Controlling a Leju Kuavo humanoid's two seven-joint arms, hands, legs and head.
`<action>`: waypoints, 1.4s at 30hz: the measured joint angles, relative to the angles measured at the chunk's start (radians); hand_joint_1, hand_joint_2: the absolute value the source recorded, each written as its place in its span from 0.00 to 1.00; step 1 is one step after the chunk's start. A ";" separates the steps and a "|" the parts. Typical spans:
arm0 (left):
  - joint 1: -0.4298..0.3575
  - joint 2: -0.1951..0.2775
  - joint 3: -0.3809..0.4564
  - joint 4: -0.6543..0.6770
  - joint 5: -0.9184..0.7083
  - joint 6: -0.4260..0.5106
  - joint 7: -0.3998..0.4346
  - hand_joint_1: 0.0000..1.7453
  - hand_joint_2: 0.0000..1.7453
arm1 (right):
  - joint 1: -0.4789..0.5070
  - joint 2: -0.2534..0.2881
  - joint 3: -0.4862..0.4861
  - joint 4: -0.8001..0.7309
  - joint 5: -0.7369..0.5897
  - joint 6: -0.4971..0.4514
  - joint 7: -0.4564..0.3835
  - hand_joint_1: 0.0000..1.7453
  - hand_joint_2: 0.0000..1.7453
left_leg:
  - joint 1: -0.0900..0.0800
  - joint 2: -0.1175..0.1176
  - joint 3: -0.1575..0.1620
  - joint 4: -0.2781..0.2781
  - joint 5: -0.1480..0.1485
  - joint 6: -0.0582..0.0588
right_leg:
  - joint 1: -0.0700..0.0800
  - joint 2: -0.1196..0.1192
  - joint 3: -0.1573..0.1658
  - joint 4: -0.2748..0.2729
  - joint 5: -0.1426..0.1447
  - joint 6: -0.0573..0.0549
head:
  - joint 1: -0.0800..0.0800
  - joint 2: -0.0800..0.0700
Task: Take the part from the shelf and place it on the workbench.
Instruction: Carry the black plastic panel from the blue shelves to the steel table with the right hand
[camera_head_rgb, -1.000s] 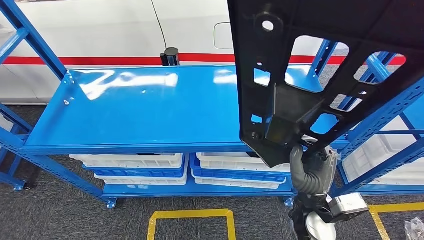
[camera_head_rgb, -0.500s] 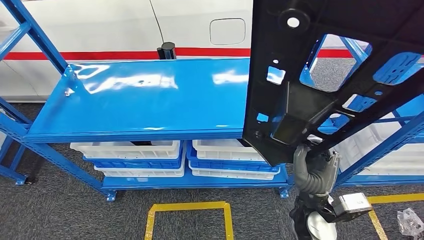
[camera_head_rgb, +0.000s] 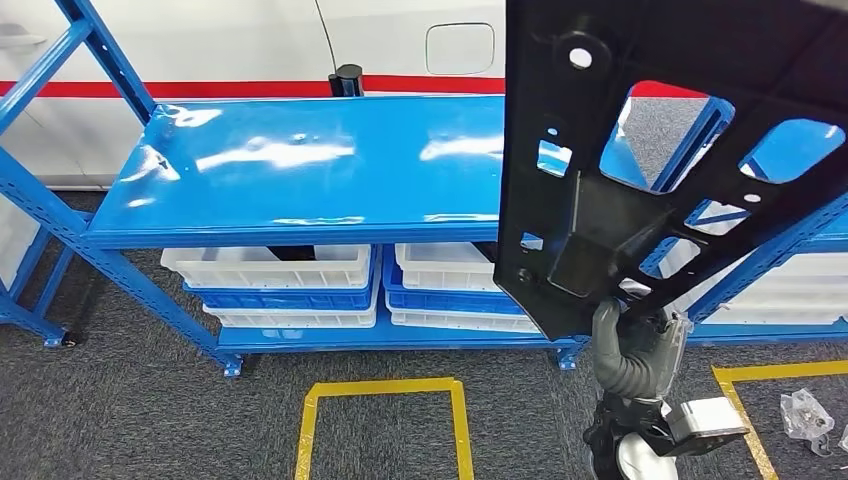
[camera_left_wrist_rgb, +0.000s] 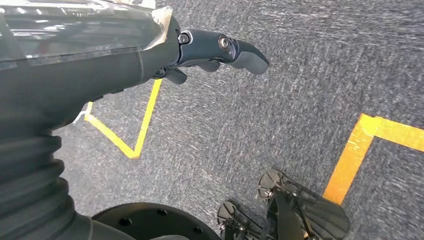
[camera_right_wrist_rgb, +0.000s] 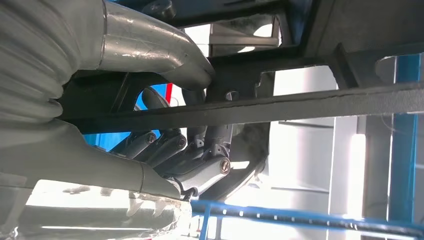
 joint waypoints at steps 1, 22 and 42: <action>0.000 0.000 0.000 0.000 0.001 -0.001 -0.002 0.00 1.00 | 0.001 0.000 -0.001 -0.001 -0.002 -0.001 0.000 1.00 1.00 | 0.001 -0.001 -0.002 0.002 0.003 -0.004 | -0.004 0.000 -0.007 0.001 0.004 -0.007 | 0.000 0.000; 0.000 0.001 -0.016 0.000 -0.038 -0.056 -0.025 0.00 1.00 | 0.066 0.015 -0.096 -0.068 -0.023 -0.022 -0.001 1.00 1.00 | 0.018 -0.008 0.051 -0.008 -0.056 0.018 | -0.013 -0.004 -0.211 0.283 -0.064 -0.012 | -0.003 0.000; 0.000 0.009 -0.029 0.000 -0.043 -0.072 -0.021 0.00 1.00 | 0.107 0.044 -0.121 -0.114 -0.008 -0.009 -0.003 1.00 1.00 | 0.038 -0.015 0.052 0.123 -0.130 -0.053 | -0.015 -0.008 -0.087 0.021 0.069 -0.037 | -0.014 0.000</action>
